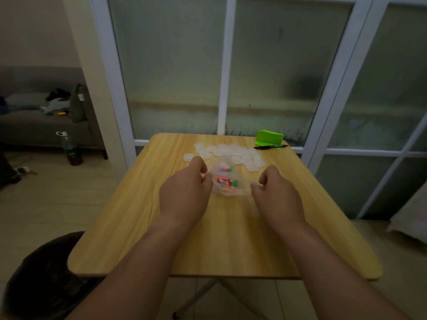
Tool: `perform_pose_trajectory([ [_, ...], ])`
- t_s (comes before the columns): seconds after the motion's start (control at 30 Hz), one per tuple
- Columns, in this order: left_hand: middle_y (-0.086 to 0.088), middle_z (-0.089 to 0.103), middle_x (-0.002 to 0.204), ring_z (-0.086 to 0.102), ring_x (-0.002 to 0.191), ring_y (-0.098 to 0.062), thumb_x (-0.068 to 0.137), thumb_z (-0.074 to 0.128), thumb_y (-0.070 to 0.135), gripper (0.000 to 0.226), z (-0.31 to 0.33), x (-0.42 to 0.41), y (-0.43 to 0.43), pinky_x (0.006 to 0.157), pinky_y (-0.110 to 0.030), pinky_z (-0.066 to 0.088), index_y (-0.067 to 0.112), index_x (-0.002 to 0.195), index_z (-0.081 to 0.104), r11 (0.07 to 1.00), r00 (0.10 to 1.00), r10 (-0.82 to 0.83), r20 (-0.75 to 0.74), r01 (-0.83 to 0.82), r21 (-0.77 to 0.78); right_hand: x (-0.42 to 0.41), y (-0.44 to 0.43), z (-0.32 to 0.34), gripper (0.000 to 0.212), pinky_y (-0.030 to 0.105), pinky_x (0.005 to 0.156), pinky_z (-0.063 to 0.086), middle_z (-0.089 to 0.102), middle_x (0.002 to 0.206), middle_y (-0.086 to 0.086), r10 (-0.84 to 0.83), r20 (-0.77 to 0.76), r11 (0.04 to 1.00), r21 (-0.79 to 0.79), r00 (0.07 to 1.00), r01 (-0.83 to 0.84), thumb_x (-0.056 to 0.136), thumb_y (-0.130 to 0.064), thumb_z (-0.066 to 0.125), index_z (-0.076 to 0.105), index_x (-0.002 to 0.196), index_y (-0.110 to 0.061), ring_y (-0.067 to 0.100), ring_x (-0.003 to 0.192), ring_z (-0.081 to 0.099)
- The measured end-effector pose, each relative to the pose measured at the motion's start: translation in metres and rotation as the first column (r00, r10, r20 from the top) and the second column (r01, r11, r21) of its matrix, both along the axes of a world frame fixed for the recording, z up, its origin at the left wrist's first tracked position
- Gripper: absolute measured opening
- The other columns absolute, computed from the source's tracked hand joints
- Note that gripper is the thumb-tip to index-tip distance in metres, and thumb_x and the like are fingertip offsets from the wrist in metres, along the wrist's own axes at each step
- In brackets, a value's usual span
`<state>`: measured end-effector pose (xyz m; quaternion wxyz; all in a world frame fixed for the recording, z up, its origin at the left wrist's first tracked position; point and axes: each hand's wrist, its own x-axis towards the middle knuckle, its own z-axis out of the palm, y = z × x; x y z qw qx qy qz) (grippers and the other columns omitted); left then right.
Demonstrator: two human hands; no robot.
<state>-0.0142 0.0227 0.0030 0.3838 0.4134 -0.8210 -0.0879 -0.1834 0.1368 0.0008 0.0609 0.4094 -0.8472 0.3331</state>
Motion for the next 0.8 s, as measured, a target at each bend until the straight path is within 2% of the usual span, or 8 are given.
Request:
perform_pose_trajectory([
  [0.07,0.007,0.069,0.079,0.064,0.068,-0.019,0.103,0.054,0.04,0.008,0.006,-0.004,0.006,0.061,-0.041,0.056,0.033,0.101,0.05,1.0,1.0,-0.002,-0.012,0.002,-0.005,0.002,-0.005,0.004,0.02,0.038,0.061,0.053,0.065,0.082,-0.003,-0.022,0.091,0.998,-0.057,0.996,0.028,0.099,-0.037,0.067,0.05,0.096,-0.026,0.018,0.071,0.064],
  [0.17,0.009,0.067,0.075,0.064,0.066,-0.015,0.102,0.057,0.038,0.007,0.015,-0.011,0.02,0.058,-0.039,0.054,0.034,0.105,0.052,0.996,0.993,-0.082,-0.081,0.079,-0.042,0.002,-0.014,0.005,0.017,0.049,0.068,0.063,0.071,0.081,0.002,0.04,0.397,0.987,-0.157,0.917,0.025,0.097,-0.03,0.068,0.056,0.09,-0.022,0.02,0.063,0.073],
  [0.3,0.009,0.063,0.068,0.062,0.064,-0.007,0.096,0.067,0.042,0.018,0.026,-0.013,0.036,0.058,-0.035,0.052,0.033,0.108,0.058,0.933,0.903,-0.34,-0.262,0.359,0.027,-0.015,-0.005,0.003,0.014,0.045,0.072,0.06,0.072,0.087,0.002,-0.027,0.406,0.993,-0.098,0.913,0.072,0.097,-0.03,0.07,0.059,0.093,-0.022,0.022,0.076,0.071],
  [0.4,0.011,0.067,0.091,0.064,0.086,-0.005,0.097,0.068,0.044,0.028,0.017,-0.014,0.018,0.075,-0.033,0.057,0.027,0.118,0.061,0.933,0.88,-0.257,-0.4,0.334,0.134,-0.026,0.008,0.003,0.031,0.035,0.067,0.044,0.063,0.096,-0.003,-0.115,0.376,0.988,-0.054,0.919,0.145,0.094,-0.04,0.076,0.055,0.105,-0.02,0.02,0.085,0.06],
  [0.5,-0.001,0.062,0.133,0.059,0.12,-0.018,0.098,0.065,0.042,0.049,-0.003,-0.014,-0.018,0.102,-0.045,0.053,0.017,0.14,0.056,0.945,0.96,-0.041,-0.276,0.127,0.301,-0.025,0.017,0.006,0.028,0.032,0.059,0.039,0.062,0.087,-0.003,-0.128,0.253,0.984,-0.088,0.959,0.154,0.096,-0.039,0.075,0.057,0.095,-0.018,0.015,0.076,0.057],
  [0.6,-0.011,0.05,0.155,0.051,0.138,-0.028,0.102,0.058,0.042,0.063,-0.014,-0.023,-0.035,0.114,-0.043,0.043,0.011,0.155,0.043,0.857,0.987,-0.053,-0.151,0.123,0.5,-0.023,0.018,0.006,0.021,0.037,0.069,0.056,0.071,0.082,-0.005,-0.006,0.268,0.998,-0.061,0.963,0.023,0.098,-0.039,0.072,0.069,0.086,-0.022,0.015,0.076,0.067],
  [0.7,-0.012,0.058,0.147,0.06,0.128,-0.03,0.104,0.053,0.042,0.065,-0.02,-0.034,-0.044,0.11,-0.045,0.048,0.013,0.16,0.036,0.792,0.98,-0.106,-0.166,0.184,0.582,-0.018,0.014,0.006,0.019,0.035,0.075,0.061,0.077,0.085,-0.005,0.178,0.446,0.982,-0.139,0.877,-0.129,0.104,-0.023,0.063,0.081,0.097,-0.023,0.008,0.074,0.071],
  [0.8,-0.015,0.065,0.138,0.065,0.119,-0.032,0.1,0.049,0.052,0.069,-0.021,-0.038,-0.055,0.104,-0.048,0.052,0.012,0.156,0.041,0.784,0.984,-0.065,-0.165,0.153,0.602,-0.014,0.011,0.005,0.028,0.03,0.065,0.057,0.078,0.09,0.004,0.286,0.554,0.957,-0.121,0.782,-0.264,0.105,-0.009,0.057,0.083,0.095,-0.017,0.015,0.074,0.071],
])
